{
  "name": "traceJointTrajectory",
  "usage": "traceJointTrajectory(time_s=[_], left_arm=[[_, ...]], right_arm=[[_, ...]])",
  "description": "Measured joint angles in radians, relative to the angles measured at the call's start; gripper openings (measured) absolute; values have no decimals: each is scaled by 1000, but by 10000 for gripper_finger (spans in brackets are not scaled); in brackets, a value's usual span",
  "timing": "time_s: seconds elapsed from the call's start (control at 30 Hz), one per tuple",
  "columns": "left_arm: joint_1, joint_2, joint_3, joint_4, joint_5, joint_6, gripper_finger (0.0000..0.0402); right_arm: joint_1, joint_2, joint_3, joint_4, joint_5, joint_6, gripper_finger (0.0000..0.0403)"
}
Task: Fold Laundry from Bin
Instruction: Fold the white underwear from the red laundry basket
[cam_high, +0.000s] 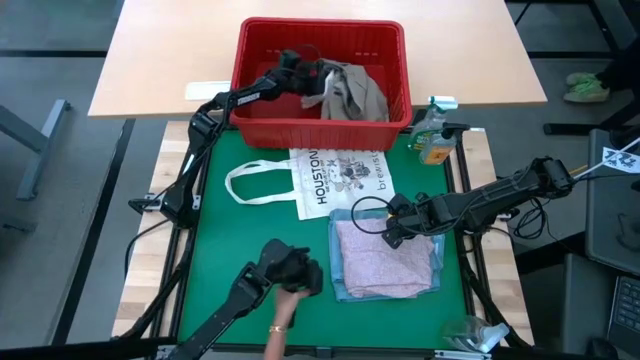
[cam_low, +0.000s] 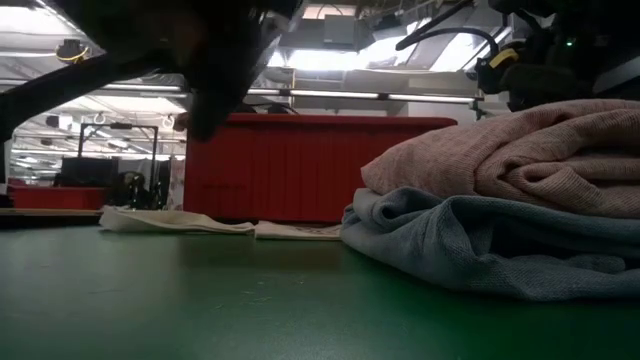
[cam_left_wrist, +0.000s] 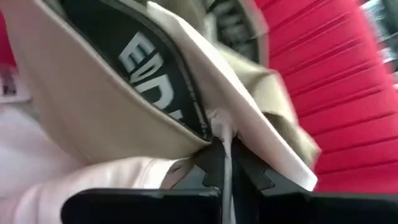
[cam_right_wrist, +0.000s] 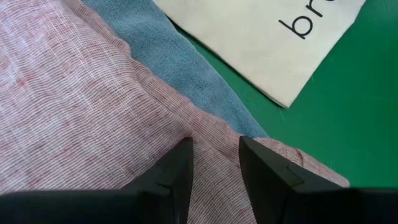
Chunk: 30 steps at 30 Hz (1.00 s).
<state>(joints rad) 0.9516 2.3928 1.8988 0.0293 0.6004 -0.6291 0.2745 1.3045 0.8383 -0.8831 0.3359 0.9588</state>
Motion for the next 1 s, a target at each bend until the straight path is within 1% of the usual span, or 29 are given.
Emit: traceJointTrajectory(time_s=[0.17,0.4,0.53,0.63,0.8,1.0], left_arm=[[-3,-1,32,140,21,-76,2],[-7,-3,34,348,55,-209,2],[-17,-4,34,452,99,-276,2],[-32,-4,35,545,128,-328,2],[-70,-6,36,741,129,-410,2],[-112,-6,36,935,149,-543,2]], right_arm=[[0,0,0,0,0,0,131],[0,0,0,0,1,0,131],[0,0,0,-1,0,0,131],[0,0,0,-4,-26,-12,131],[0,-8,1,-8,-96,-47,131],[0,-69,1,-9,-102,-48,131]])
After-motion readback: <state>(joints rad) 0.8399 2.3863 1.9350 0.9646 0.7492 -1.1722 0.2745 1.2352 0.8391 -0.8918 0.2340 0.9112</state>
